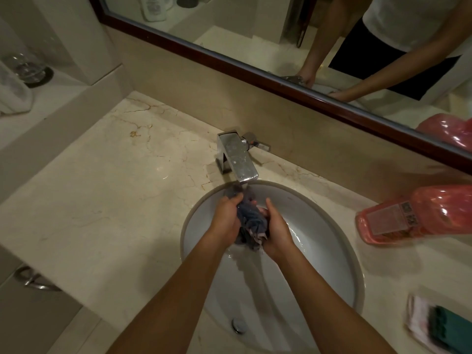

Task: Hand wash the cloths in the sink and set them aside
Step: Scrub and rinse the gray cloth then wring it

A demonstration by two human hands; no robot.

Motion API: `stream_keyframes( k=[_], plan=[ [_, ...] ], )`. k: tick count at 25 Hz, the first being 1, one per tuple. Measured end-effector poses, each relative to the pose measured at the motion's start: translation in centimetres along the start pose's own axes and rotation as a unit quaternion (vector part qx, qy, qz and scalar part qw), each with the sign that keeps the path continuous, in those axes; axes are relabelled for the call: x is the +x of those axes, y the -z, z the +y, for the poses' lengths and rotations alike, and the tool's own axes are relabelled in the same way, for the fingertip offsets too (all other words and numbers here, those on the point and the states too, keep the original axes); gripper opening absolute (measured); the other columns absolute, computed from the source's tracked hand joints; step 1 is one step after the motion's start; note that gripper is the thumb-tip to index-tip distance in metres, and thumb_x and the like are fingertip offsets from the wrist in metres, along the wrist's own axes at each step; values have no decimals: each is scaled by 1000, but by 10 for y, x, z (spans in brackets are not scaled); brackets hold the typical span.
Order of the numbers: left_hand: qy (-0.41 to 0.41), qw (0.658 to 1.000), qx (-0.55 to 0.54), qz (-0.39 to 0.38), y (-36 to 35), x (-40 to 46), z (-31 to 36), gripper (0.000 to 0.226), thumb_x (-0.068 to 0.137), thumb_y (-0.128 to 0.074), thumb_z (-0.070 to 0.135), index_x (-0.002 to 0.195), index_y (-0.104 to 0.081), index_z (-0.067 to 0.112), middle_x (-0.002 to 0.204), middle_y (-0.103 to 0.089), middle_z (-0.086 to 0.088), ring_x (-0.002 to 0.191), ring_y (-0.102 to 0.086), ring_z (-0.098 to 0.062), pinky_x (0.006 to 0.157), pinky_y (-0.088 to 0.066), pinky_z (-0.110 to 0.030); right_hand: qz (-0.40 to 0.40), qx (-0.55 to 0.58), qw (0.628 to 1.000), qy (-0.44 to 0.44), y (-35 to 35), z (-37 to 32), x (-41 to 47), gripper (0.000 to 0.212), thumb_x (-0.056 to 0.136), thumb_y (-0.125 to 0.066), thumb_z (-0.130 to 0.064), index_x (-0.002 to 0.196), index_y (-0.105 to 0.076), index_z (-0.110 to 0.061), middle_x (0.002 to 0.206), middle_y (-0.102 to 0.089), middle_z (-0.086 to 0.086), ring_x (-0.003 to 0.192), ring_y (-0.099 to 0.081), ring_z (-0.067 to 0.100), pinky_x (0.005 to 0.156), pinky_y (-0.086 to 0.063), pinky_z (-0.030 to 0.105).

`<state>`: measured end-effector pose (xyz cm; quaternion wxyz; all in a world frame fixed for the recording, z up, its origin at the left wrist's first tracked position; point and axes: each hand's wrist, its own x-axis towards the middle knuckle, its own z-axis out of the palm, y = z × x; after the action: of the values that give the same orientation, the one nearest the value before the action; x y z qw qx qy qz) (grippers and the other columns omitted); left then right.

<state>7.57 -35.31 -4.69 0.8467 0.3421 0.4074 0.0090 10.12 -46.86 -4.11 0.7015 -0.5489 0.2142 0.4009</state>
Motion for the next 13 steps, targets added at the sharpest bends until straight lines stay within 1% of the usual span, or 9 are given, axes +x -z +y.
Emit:
stream_keyframes(
  k=[2, 3, 4, 6, 8, 10, 11, 12, 13],
  plan=[
    [18, 1000, 0, 10, 5, -4, -2, 31, 103, -51, 33, 115, -64, 7, 96, -77, -15, 75, -77, -20, 65, -57, -34, 24, 16, 999, -38, 7, -3, 8, 68, 101, -41, -56, 121, -66, 4, 119, -69, 26, 111, -67, 39, 100, -52, 48],
    [33, 999, -2, 5, 10, -7, -2, 39, 102, -50, 42, 112, -67, 8, 93, -78, -13, 77, -77, -21, 67, -57, -34, 29, 7, 998, -55, 9, -5, 11, 75, 101, -38, -60, 124, -63, 7, 121, -67, 27, 114, -65, 40, 103, -49, 49],
    [47, 999, -3, -1, 15, -10, -2, 45, 101, -49, 48, 110, -69, 8, 94, -78, -14, 80, -77, -23, 69, -57, -34, 16, -6, 997, -77, 8, -9, 12, 82, 100, -34, -64, 124, -62, 9, 121, -67, 27, 112, -65, 39, 102, -50, 48],
    [66, 998, 5, -11, 26, -18, -6, 49, 99, -51, 49, 110, -70, 5, 97, -77, -17, 81, -77, -26, 68, -58, -33, -29, -17, 993, -117, -1, -16, 14, 87, 97, -33, -70, 121, -63, 8, 114, -70, 25, 102, -67, 36, 92, -53, 43],
    [62, 998, 14, -22, 33, -25, -15, 46, 98, -53, 42, 108, -71, 1, 89, -76, -15, 72, -74, -24, 62, -57, -30, -61, 12, 987, -146, -16, -22, 12, 75, 96, -44, -65, 116, -67, 4, 111, -71, 24, 98, -68, 36, 89, -53, 44],
    [54, 998, 14, -17, 34, -29, -18, 44, 94, -52, 41, 104, -69, 1, 76, -71, -12, 59, -65, -20, 54, -52, -29, -60, 14, 990, -127, -29, -26, 10, 54, 97, -58, -48, 108, -70, 3, 110, -72, 24, 101, -68, 37, 89, -53, 47],
    [56, 998, 16, -15, 34, -28, -16, 49, 97, -47, 44, 107, -70, 2, 79, -71, -13, 60, -64, -21, 55, -52, -30, -52, 2, 994, -95, -33, -26, 12, 41, 97, -63, -37, 107, -69, 3, 109, -72, 23, 105, -68, 37, 92, -54, 47],
    [68, 997, 16, -18, 33, -27, -13, 57, 101, -40, 51, 112, -70, 3, 86, -73, -16, 64, -65, -23, 59, -53, -32, -45, -10, 997, -56, -34, -24, 15, 31, 97, -64, -25, 109, -68, 3, 110, -71, 23, 109, -67, 38, 96, -53, 47],
    [85, 996, 16, -25, 31, -26, -10, 67, 102, -33, 59, 116, -71, 5, 93, -74, -18, 70, -68, -27, 63, -54, -35, -45, -14, 999, -21, -33, -23, 14, 24, 96, -64, -17, 112, -65, 2, 111, -70, 22, 110, -66, 38, 99, -53, 47]
  ],
)
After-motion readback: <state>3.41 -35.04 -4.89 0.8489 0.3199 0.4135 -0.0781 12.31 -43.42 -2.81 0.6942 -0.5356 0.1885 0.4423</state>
